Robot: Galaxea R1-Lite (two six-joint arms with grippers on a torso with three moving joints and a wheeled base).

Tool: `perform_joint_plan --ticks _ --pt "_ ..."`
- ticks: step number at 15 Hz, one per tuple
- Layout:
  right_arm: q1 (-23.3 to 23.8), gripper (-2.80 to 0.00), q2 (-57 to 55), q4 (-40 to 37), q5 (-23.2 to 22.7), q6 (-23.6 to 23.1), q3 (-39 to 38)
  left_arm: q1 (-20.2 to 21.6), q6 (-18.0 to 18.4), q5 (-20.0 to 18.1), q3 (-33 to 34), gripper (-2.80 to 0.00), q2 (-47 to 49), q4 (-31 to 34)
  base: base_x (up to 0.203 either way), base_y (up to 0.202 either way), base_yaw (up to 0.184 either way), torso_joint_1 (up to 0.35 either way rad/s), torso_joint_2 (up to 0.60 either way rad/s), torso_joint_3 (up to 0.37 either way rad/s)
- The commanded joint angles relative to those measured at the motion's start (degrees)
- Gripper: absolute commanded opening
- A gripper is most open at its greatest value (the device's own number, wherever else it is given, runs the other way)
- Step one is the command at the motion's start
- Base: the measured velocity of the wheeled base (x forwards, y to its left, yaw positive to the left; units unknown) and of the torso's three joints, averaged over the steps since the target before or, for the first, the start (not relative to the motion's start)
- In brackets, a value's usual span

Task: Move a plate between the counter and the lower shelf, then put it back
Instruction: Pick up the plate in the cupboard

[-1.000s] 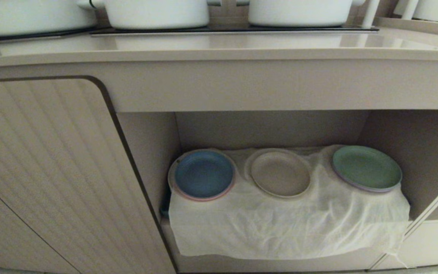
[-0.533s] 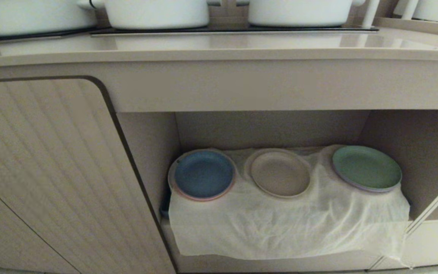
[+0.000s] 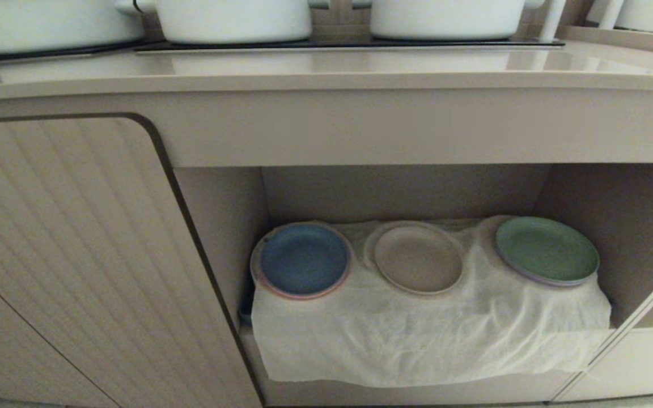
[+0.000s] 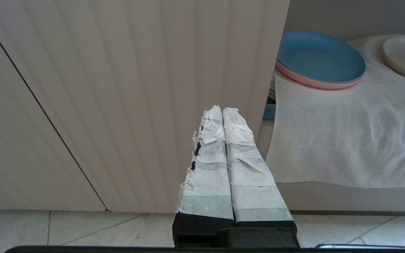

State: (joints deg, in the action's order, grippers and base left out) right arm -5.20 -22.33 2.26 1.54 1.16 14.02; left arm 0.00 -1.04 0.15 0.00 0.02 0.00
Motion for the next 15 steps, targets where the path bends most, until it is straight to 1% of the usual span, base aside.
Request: perform_joint_plan --ticks 1,3,5,7,9,13,15 --pt "-1.6 -2.80 -9.7 2.1 0.0 0.6 -0.4 0.0 0.0 0.0 0.0 -2.80 0.0 0.0 0.000 0.000 0.000 0.000 0.00 0.000" --pt "-2.2 -2.80 -18.8 6.5 -0.1 2.2 -0.7 0.0 0.0 0.0 0.0 -2.80 0.0 0.0 0.000 0.000 0.000 0.000 0.00 0.000" --pt "-2.5 -2.80 -29.1 12.5 -0.6 3.5 -0.8 0.0 0.0 0.0 0.0 -2.80 0.0 0.0 0.000 0.000 0.000 0.000 0.00 0.000" --pt "-2.6 -2.80 -38.4 18.4 -2.8 4.2 -0.1 0.0 0.0 0.0 0.0 -2.80 0.0 0.0 0.000 0.000 0.000 0.000 0.00 0.000" --pt "-2.7 -2.80 -46.8 22.7 -6.0 4.5 1.7 0.0 0.0 0.0 0.0 -2.80 0.0 0.0 0.000 0.000 0.000 0.000 0.00 0.000" --pt "-2.7 -2.80 -59.3 26.1 -12.4 4.6 6.3 0.0 0.0 0.0 0.0 -2.80 0.0 0.0 0.000 0.000 0.000 0.000 0.00 0.000" --pt "-2.6 -2.80 -63.0 26.1 -14.0 4.6 8.5 0.0 0.0 0.0 0.0 -2.80 0.0 0.0 0.000 0.000 0.000 0.000 0.00 0.000"
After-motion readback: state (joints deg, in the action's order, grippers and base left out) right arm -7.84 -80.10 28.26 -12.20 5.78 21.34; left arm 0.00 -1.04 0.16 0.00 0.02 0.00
